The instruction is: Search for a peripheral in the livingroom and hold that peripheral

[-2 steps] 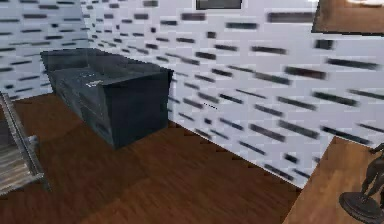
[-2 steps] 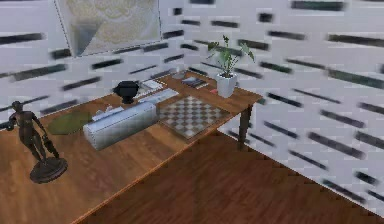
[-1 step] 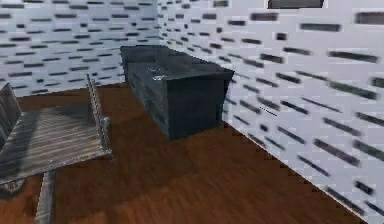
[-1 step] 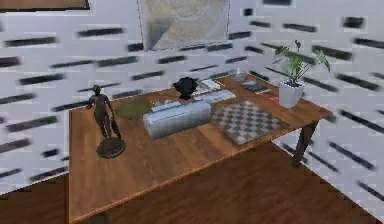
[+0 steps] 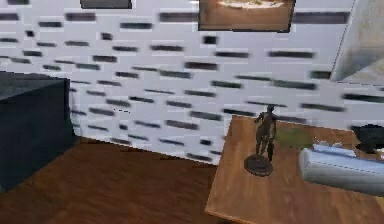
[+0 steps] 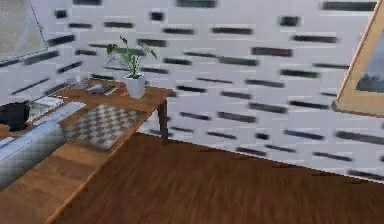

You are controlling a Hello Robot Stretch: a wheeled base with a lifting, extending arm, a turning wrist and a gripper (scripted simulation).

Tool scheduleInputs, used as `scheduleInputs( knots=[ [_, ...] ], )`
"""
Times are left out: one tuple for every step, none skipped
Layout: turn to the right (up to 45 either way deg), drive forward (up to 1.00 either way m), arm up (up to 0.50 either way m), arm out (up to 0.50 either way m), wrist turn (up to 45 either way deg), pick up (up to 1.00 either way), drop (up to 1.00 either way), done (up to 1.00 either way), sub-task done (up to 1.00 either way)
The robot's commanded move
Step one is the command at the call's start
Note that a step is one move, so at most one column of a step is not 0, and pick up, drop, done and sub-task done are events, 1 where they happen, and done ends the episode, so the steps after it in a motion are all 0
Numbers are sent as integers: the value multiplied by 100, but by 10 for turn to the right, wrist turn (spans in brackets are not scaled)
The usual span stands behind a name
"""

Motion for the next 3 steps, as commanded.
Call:
scheduleInputs(
  knots=[
    [300,0,0,0,0,0,0,0,0],
    [0,40,0,0,0,0,0,0,0],
    [-450,0,0,0,0,0,0,0,0]
  ],
)
